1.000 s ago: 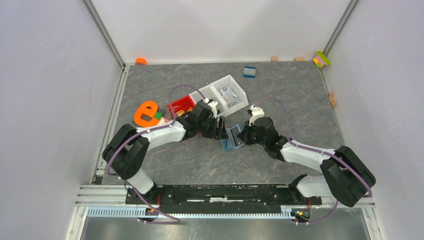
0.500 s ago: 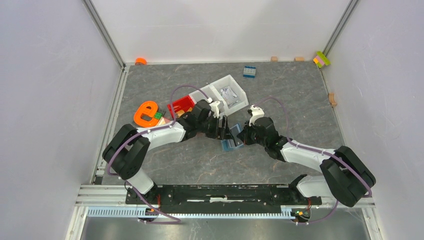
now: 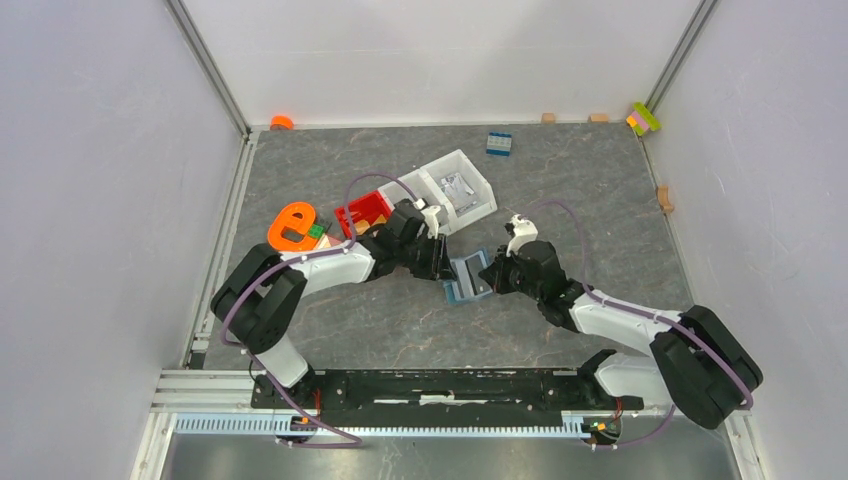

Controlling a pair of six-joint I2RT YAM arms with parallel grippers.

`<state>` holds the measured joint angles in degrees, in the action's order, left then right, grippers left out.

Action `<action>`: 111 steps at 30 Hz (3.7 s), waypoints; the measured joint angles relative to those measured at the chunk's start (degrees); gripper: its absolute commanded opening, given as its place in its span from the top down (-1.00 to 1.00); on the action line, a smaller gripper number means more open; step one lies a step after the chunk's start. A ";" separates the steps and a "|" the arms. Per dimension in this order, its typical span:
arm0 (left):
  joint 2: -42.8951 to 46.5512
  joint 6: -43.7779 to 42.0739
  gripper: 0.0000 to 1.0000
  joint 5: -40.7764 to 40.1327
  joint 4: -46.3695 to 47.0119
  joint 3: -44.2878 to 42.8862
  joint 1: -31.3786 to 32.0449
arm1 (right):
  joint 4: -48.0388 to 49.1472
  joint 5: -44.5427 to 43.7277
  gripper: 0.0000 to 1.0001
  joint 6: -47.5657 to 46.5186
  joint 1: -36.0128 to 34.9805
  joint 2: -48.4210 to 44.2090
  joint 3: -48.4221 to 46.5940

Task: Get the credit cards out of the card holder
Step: Remove the credit card from the card holder.

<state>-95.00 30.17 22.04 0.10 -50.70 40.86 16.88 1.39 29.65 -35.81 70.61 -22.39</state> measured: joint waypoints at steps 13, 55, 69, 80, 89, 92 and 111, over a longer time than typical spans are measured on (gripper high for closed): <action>2.05 0.09 0.96 -0.42 0.46 0.28 -1.14 | 5.46 5.84 1.00 2.99 3.72 -0.52 1.99; 10.40 2.82 0.85 4.94 13.70 8.61 -2.16 | 5.55 7.41 0.21 4.35 7.50 -9.27 5.62; 10.32 2.84 0.86 3.54 11.96 8.61 -2.84 | 10.19 12.31 0.15 -0.59 6.73 -12.68 5.70; 10.32 2.97 0.88 0.98 9.55 8.61 -4.35 | 12.28 13.64 0.23 -2.89 3.58 -13.55 5.77; 13.00 5.66 0.91 5.68 17.81 13.22 -4.68 | 14.34 18.01 0.34 -2.45 3.17 -8.20 5.70; 13.68 7.30 0.90 7.82 21.66 14.05 -4.68 | 14.88 19.78 0.31 -1.75 3.37 -7.69 5.70; 15.15 13.64 0.90 16.11 40.50 19.10 -4.79 | 29.90 35.82 0.20 9.07 8.39 -5.88 5.95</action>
<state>-79.85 43.81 38.15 40.60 -31.59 36.07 46.78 37.21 38.72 -27.42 64.73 -16.45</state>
